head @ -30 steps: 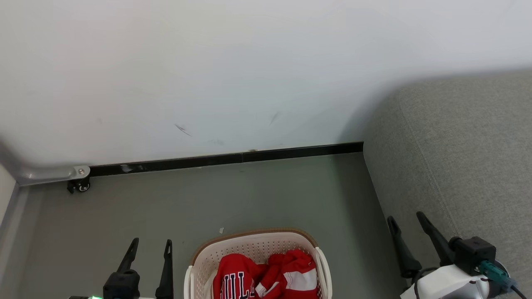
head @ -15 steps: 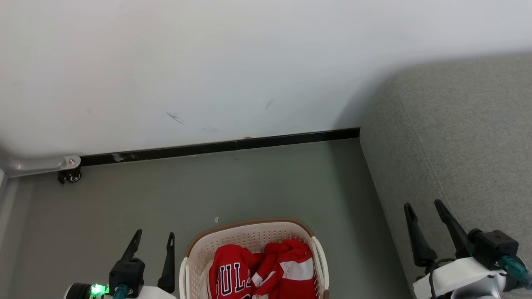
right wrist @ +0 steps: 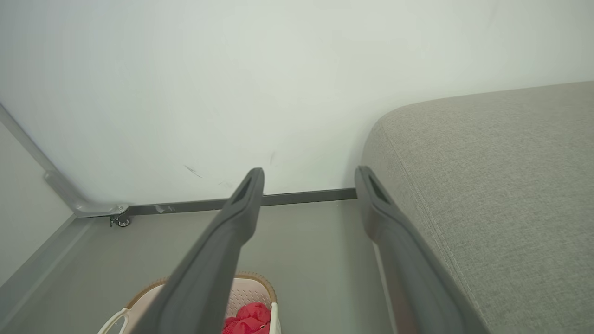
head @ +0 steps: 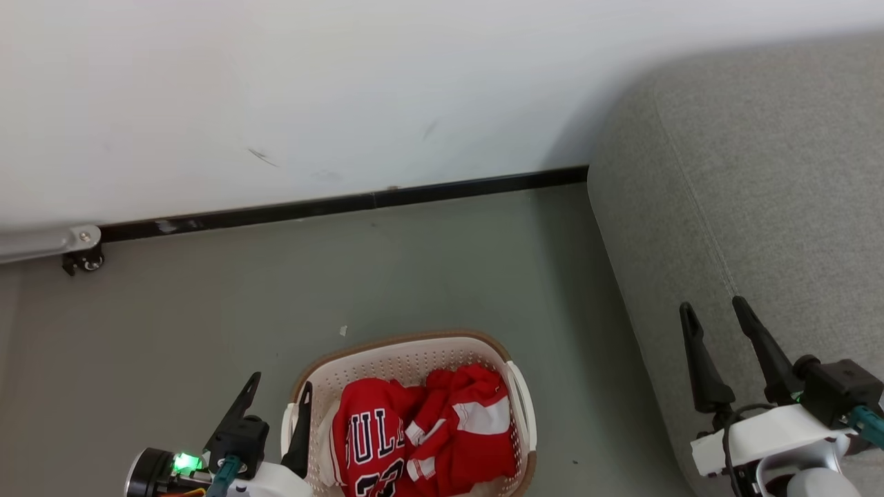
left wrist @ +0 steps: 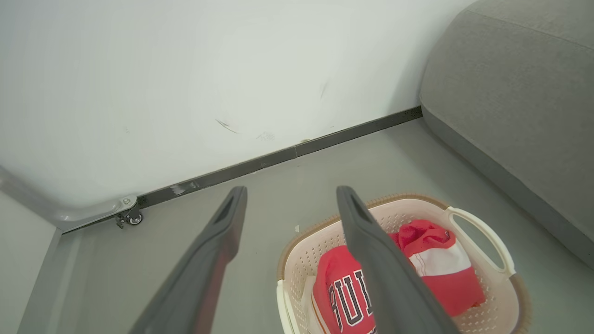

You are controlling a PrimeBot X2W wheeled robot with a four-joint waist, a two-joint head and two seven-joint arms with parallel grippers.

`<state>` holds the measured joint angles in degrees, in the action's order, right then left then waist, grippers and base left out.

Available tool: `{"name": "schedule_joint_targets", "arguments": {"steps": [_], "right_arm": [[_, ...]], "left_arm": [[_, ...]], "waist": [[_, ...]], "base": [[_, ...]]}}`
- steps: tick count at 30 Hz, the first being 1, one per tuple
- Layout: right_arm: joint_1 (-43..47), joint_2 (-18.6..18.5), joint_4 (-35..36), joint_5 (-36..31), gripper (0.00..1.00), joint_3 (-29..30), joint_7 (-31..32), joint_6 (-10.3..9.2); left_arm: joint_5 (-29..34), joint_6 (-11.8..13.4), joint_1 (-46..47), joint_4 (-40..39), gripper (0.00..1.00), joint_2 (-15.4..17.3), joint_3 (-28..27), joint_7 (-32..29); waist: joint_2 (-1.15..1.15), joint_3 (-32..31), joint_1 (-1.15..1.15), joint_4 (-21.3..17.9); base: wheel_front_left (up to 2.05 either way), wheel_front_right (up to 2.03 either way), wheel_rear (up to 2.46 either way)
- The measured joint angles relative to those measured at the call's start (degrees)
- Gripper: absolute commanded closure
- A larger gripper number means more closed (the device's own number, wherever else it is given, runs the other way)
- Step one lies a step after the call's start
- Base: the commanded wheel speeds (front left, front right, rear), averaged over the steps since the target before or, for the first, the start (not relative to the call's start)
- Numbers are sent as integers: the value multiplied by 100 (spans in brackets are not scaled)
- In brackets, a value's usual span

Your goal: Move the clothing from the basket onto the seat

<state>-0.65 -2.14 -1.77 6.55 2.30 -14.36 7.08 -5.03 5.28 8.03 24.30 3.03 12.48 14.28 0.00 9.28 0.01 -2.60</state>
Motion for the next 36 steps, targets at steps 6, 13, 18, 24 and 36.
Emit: {"name": "schedule_joint_targets", "arguments": {"steps": [6, 13, 18, 24, 36], "right_arm": [[-144, 0, 176, 2, 0, -7, -1, 0], [-358, -1, 328, 3, 0, -3, -1, 0], [-545, -2, 396, 62, 0, -5, -1, 0], [-760, -2, 479, 113, 0, -25, -1, 0], [-1233, -4, 527, 291, 0, -41, -2, 0]], "left_arm": [[110, -86, 232, 276, 0, -5, 126, 0], [216, -90, 485, 560, 0, -5, 221, 0], [248, -90, 670, 854, 0, 1, 241, 0], [341, -90, 933, 1112, 0, 12, 271, 0], [476, -97, 1325, 1346, 0, 9, 386, 0]], "waist": [[0, 300, 0, -115], [0, 640, 0, -257], [0, 935, 0, -391], [0, 1281, 0, -558], [0, 1920, 0, -872]], "base": [[0, 0, 0], [0, 0, 0], [0, 0, 0], [0, 0, 0], [0, 0, 0]]}}
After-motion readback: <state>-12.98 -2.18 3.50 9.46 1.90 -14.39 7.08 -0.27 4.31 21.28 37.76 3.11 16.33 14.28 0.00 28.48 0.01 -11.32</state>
